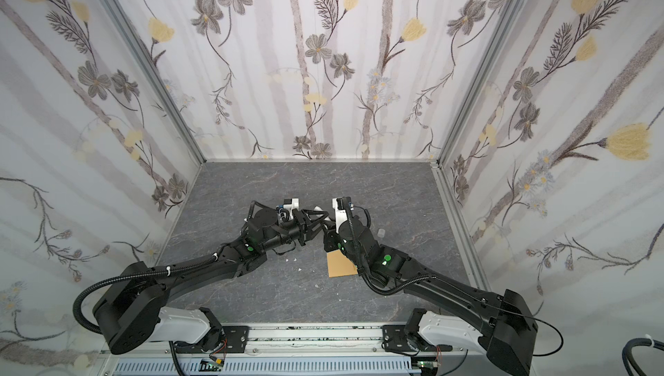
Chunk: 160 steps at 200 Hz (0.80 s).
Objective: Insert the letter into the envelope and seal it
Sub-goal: 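Open the left gripper and lift the glue stick away with the right gripper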
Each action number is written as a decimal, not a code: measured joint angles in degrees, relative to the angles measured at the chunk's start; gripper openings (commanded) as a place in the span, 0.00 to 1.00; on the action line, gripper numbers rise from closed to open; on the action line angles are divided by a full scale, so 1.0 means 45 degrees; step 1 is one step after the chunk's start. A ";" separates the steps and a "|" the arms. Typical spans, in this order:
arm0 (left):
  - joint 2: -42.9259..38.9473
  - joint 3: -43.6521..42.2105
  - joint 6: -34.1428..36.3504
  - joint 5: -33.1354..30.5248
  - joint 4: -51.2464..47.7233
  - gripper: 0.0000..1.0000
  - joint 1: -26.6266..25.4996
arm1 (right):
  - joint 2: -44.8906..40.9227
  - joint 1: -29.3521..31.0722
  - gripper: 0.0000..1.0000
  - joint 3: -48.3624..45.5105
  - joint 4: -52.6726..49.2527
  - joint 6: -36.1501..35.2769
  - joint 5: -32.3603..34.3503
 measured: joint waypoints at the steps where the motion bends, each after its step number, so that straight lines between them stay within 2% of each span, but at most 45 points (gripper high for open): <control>1: -0.0015 0.0015 0.0024 0.0000 -0.0034 0.36 0.0000 | -0.0029 -0.0024 0.00 -0.0005 -0.0015 0.0029 -0.0010; 46: -0.1073 0.0573 0.1802 -0.0500 -0.2715 0.37 0.0063 | -0.1078 -0.0840 0.00 -0.0306 -0.0374 0.1039 -0.0525; 88: -0.2200 0.0549 0.3993 -0.1807 -0.5338 0.35 0.0083 | -0.1579 -0.1423 0.00 -0.0107 -0.1841 0.1447 -0.0544; 134: -0.1749 0.0151 0.6358 -0.3215 -0.6722 0.33 -0.0180 | -0.1472 -0.1496 0.00 0.0325 -0.4099 0.1690 -0.0952; 160: -0.0729 0.0437 0.7630 -0.3934 -0.6921 0.33 -0.0282 | -0.1506 -0.1501 0.00 0.0325 -0.5304 0.2025 -0.1248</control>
